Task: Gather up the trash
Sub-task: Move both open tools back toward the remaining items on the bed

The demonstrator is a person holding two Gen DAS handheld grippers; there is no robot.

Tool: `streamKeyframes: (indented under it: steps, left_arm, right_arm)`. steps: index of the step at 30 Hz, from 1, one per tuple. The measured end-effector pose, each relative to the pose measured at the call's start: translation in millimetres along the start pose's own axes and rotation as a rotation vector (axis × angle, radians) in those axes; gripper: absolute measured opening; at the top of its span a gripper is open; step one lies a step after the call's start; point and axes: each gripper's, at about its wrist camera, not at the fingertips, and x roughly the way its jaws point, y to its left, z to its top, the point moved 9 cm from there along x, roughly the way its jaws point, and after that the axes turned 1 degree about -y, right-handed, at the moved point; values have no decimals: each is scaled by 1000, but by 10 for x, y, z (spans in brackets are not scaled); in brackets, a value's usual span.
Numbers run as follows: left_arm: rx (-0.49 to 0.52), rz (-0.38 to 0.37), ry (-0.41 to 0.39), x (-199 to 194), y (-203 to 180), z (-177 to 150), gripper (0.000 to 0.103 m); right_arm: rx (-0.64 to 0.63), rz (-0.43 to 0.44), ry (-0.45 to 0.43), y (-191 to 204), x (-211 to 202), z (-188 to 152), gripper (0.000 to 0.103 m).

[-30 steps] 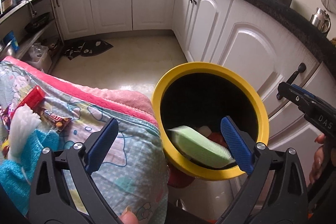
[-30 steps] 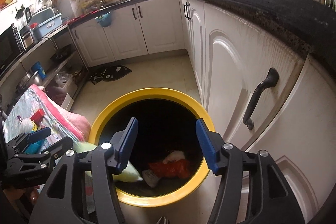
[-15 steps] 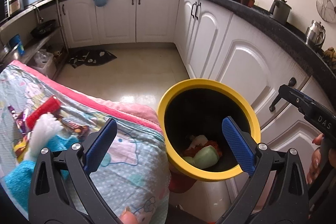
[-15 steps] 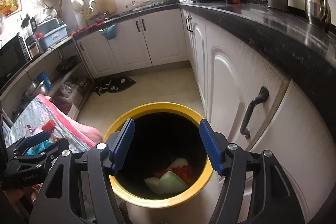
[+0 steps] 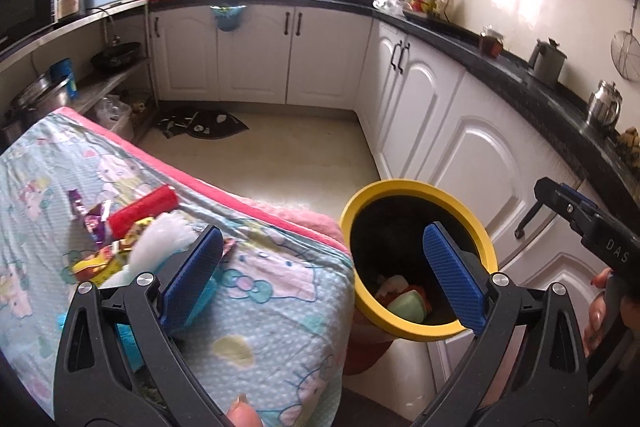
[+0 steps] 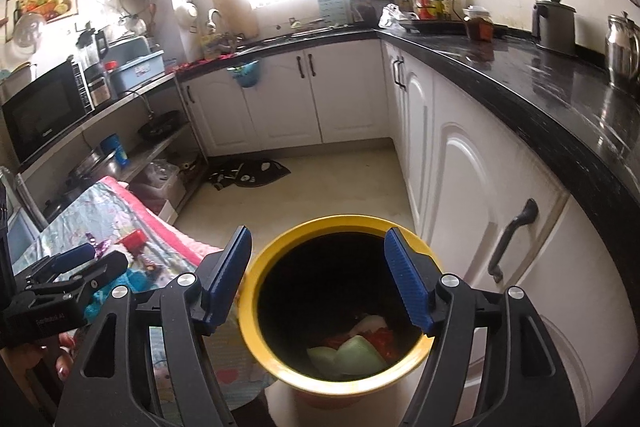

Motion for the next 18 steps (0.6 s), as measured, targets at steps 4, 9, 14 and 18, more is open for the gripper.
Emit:
streamKeyframes:
  steps: [4,9,14,18]
  left_arm:
    - [-20,16,-27,-138,151,41,92]
    - [-54,43,-57,-283,334,78,92]
    - [-88,65,-76,-384,531,89,92]
    - [-111,83,-86,-445,691,91,92]
  right_arm:
    - [-9,32,-6,152,-57,22,67]
    - [-22,83,-13,366,-111,51,68]
    - [-52,118,-13,587,-148,50,68]
    - [-66,143,-11,757,-161,27,68]
